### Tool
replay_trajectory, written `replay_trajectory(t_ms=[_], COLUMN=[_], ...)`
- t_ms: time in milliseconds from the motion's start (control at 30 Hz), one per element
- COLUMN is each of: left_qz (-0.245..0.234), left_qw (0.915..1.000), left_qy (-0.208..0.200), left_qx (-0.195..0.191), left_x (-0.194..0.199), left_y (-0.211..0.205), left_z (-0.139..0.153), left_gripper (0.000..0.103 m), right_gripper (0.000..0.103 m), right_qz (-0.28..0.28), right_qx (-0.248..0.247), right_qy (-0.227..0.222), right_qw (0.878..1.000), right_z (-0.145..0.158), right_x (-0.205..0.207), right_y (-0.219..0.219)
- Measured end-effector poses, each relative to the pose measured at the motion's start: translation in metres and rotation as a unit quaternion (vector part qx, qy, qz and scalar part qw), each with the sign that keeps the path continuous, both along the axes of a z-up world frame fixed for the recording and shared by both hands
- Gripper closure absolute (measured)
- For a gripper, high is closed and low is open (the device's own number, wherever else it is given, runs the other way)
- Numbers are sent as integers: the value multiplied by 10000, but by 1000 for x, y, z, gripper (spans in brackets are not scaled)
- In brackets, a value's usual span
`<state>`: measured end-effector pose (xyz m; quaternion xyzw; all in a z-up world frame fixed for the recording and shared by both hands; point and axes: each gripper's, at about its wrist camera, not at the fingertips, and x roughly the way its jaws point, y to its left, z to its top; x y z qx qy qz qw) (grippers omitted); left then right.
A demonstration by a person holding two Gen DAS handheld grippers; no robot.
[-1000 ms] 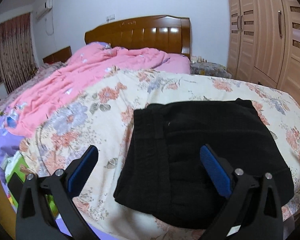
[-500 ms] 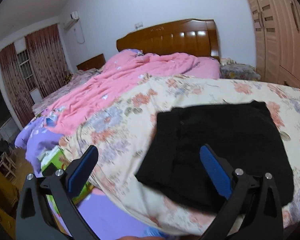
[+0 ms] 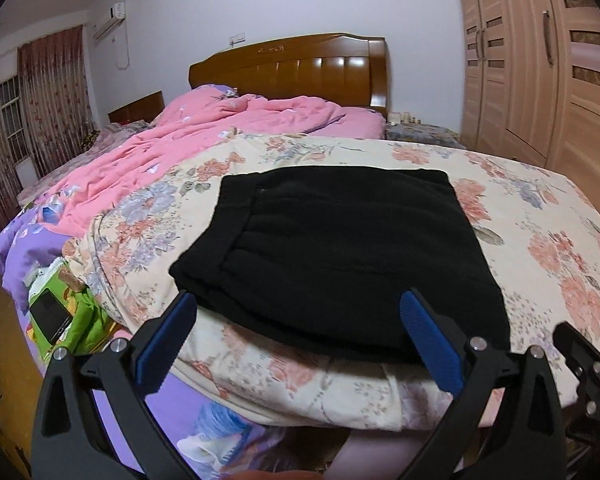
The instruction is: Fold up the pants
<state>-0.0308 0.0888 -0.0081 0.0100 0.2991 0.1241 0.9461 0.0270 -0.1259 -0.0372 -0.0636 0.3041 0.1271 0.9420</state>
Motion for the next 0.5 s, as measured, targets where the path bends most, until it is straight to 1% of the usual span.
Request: replay_trajectory(t_ms=[133,300,500], left_qz=[-10,41,51], left_qw=[10000,10000,10000], left_qy=[20,48,58], left_qx=[68,-28,-55], left_x=[-2,-1,-1], left_y=[-2,3,6], left_z=[-4,-5,-6], left_gripper=[1,1,1], right_gripper=[4,4,4], right_qz=[44,58,46], right_qx=[-39,-24,1], right_qy=[13,45,112], right_qw=[10000,10000,9999], right_z=[-2,-5,-7], right_x=[-1,-1,0], right_y=[2,3,2])
